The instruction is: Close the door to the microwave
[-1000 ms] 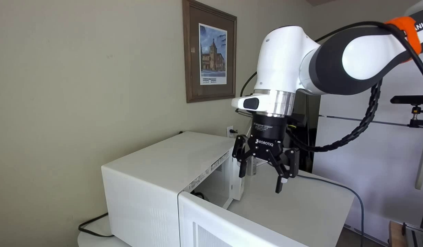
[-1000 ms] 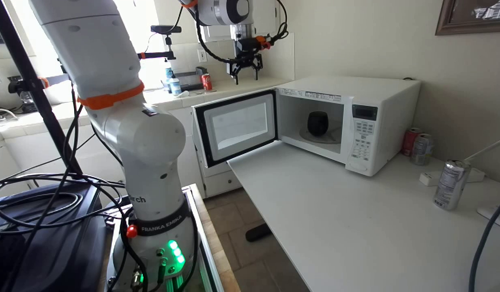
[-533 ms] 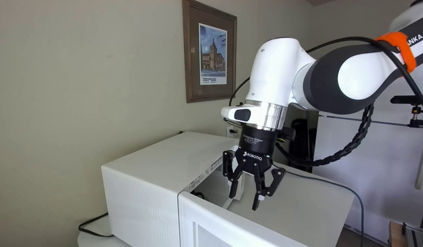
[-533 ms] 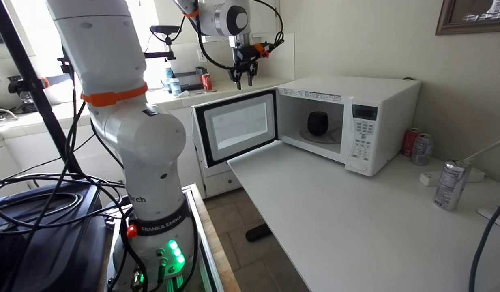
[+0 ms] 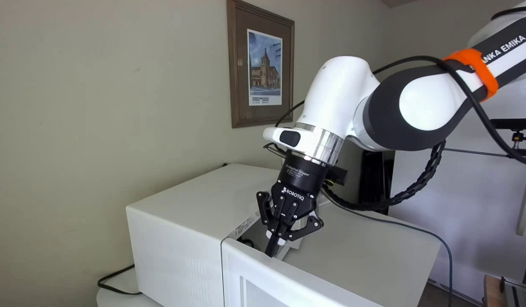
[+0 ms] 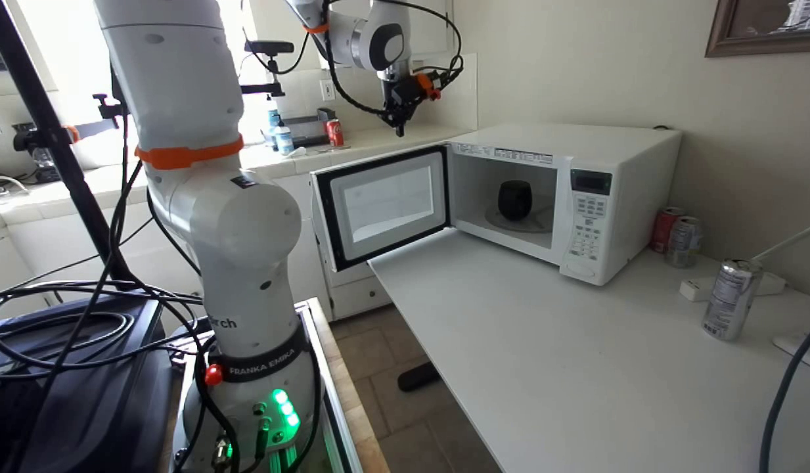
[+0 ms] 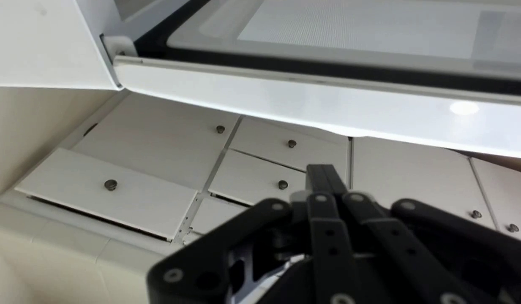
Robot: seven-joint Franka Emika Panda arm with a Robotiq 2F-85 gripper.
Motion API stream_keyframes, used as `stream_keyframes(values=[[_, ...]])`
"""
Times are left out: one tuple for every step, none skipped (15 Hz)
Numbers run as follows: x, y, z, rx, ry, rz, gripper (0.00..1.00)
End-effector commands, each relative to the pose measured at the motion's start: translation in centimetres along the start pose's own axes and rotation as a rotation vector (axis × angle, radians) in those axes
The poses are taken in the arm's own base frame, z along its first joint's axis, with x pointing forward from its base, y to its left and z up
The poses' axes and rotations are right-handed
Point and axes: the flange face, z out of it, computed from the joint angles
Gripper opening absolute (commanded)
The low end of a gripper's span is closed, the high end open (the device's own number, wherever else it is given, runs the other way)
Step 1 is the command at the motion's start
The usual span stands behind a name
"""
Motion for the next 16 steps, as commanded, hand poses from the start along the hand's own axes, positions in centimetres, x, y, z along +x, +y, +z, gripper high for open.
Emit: stream_keyframes(values=[[-0.2, 0.8, 1.8, 0.014, 0.096, -0.011, 0.0], [-0.4, 0.9, 2.3, 0.024, 0.12, -0.012, 0.0], [-0.6, 0.8, 2.7, 0.041, 0.13, -0.006, 0.0], [-0.9, 0.8, 3.0, 0.056, 0.142, -0.004, 0.0], [-1.1, 0.7, 3.2, 0.073, 0.143, 0.003, 0.0], [-1.4, 0.5, 3.4, 0.09, 0.142, 0.009, 0.0], [-1.6, 0.3, 3.5, 0.111, 0.139, 0.014, 0.0], [-1.8, 0.1, 3.6, 0.136, 0.131, 0.02, 0.0], [-2.0, -0.2, 3.8, 0.17, 0.126, 0.024, 0.0], [-2.2, -0.5, 4.0, 0.203, 0.121, 0.027, 0.0], [-2.4, -0.8, 4.1, 0.234, 0.107, 0.034, 0.0], [-2.8, -1.1, 4.1, 0.268, 0.085, 0.045, 0.0], [-3.1, -1.3, 3.8, 0.291, 0.062, 0.06, 0.0], [-3.4, -1.6, 3.7, 0.32, 0.047, 0.068, 0.0], [-3.7, -1.9, 3.4, 0.347, 0.021, 0.086, 0.0], [-4.1, -2.2, 3.2, 0.372, -0.001, 0.102, 0.0]])
